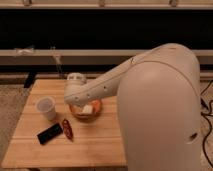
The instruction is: Place the pepper in the ceramic bowl
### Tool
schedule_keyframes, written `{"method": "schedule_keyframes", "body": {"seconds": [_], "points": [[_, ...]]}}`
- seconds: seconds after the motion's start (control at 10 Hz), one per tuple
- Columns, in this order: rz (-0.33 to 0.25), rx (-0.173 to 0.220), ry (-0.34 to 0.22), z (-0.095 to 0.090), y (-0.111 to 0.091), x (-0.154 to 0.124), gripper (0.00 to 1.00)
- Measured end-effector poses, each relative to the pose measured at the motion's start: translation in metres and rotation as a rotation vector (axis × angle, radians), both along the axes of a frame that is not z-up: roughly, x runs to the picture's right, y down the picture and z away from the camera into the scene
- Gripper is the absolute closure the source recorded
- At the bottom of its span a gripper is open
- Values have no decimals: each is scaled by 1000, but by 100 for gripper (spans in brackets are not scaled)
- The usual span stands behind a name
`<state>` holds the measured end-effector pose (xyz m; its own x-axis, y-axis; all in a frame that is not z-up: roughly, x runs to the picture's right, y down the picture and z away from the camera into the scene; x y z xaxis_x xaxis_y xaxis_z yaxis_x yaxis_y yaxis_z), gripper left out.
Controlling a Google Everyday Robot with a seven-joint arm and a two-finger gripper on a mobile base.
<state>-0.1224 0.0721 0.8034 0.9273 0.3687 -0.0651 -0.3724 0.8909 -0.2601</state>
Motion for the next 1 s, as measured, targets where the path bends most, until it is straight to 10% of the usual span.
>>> {"method": "schedule_keyframes", "body": {"seconds": [1.0], "points": [[-32,23,-24,-15,10,-21,20]]}}
